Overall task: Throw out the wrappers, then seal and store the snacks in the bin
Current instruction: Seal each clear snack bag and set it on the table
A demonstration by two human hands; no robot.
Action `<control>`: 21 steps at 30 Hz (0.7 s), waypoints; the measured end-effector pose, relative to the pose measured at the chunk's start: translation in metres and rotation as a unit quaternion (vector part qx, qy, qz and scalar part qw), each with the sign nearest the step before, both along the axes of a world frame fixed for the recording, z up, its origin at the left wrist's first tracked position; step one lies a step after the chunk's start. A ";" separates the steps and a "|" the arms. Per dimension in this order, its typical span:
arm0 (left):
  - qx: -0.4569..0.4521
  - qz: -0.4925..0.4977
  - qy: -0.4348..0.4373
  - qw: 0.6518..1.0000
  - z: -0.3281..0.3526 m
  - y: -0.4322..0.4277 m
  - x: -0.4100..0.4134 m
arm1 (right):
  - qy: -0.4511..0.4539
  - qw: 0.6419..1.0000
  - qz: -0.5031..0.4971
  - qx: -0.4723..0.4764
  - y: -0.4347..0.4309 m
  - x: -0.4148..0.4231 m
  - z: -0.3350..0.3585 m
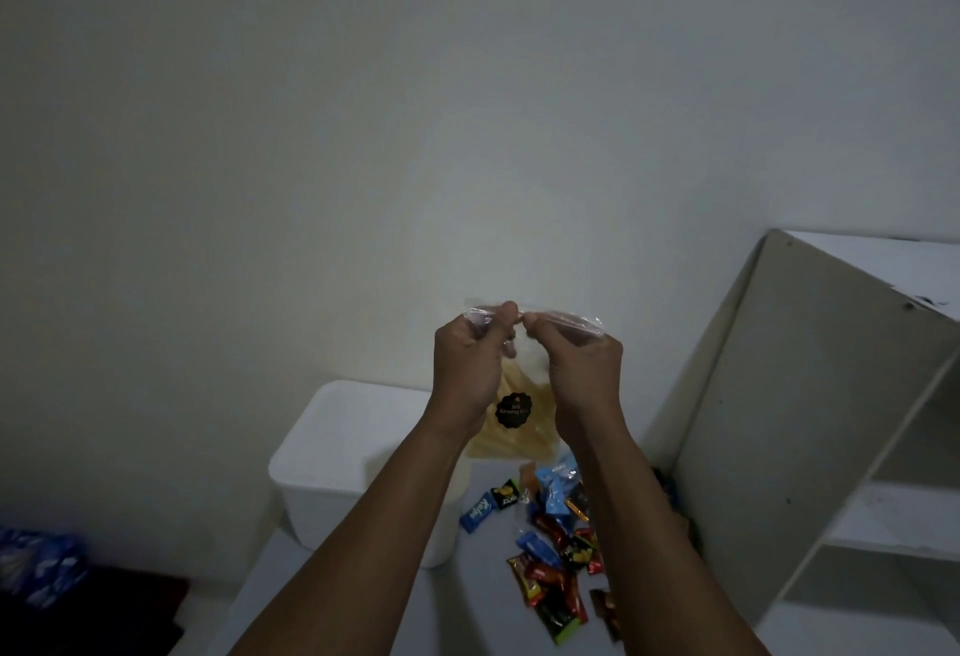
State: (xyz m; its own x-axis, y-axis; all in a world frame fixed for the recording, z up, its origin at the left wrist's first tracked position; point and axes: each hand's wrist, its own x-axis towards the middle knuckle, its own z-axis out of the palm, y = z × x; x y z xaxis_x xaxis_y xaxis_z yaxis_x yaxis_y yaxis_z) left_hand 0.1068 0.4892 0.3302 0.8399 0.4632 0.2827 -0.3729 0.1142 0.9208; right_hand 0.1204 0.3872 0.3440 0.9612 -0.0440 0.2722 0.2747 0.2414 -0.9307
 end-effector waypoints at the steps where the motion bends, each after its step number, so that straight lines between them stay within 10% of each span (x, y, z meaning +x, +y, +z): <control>1: -0.003 0.001 -0.005 1.000 0.002 0.001 0.000 | -0.001 1.000 -0.008 0.006 0.002 0.000 0.003; 21: -0.054 -0.106 -0.011 0.993 0.016 0.036 -0.003 | -0.017 0.997 0.068 -0.034 0.014 0.003 0.017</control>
State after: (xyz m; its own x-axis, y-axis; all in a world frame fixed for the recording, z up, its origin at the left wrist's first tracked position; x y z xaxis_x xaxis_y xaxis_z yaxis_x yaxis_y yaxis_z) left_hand 0.1034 0.5252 0.3460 0.9156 0.3062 0.2605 -0.3504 0.2900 0.8906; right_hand 0.1230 0.4015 0.3612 0.9473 0.1063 0.3024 0.2749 0.2155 -0.9370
